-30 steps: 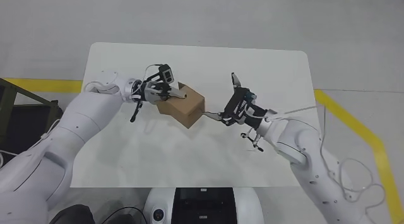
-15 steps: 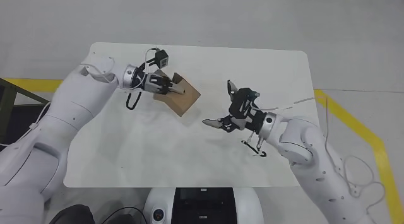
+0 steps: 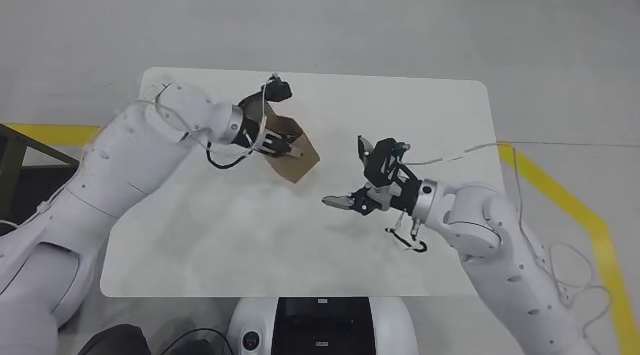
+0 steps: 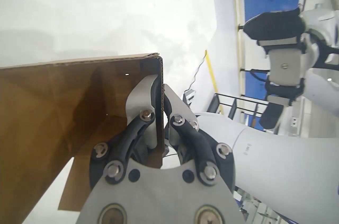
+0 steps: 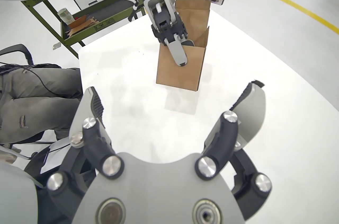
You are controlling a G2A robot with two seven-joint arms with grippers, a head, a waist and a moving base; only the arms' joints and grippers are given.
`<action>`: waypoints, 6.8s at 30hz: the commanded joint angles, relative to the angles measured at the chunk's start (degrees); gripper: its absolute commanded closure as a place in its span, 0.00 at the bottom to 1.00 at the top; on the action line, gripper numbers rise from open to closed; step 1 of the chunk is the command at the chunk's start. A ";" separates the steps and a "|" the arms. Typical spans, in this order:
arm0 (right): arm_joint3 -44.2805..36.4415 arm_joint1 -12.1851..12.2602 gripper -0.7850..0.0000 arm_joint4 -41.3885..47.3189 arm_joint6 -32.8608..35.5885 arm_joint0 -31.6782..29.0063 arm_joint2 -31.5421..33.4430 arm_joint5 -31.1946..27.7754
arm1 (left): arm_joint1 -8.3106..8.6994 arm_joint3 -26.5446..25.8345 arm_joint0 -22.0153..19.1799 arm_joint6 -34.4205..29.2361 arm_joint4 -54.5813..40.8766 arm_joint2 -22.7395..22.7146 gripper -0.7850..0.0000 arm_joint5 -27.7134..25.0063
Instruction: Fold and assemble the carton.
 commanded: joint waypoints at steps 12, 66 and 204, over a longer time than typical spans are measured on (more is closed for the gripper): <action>-1.30 0.89 0.00 1.84 0.67 -3.09 3.26 1.61 | -0.05 -12.84 4.06 4.50 21.27 3.79 1.00 3.06; 18.38 1.47 0.00 14.92 6.68 11.92 -4.22 -17.29 | 8.57 -16.61 35.51 16.57 -6.13 -40.26 0.00 -7.55; 21.37 -8.51 1.00 62.69 -19.09 4.83 1.06 38.23 | 3.85 -23.50 38.94 43.38 34.58 -39.15 0.00 -38.50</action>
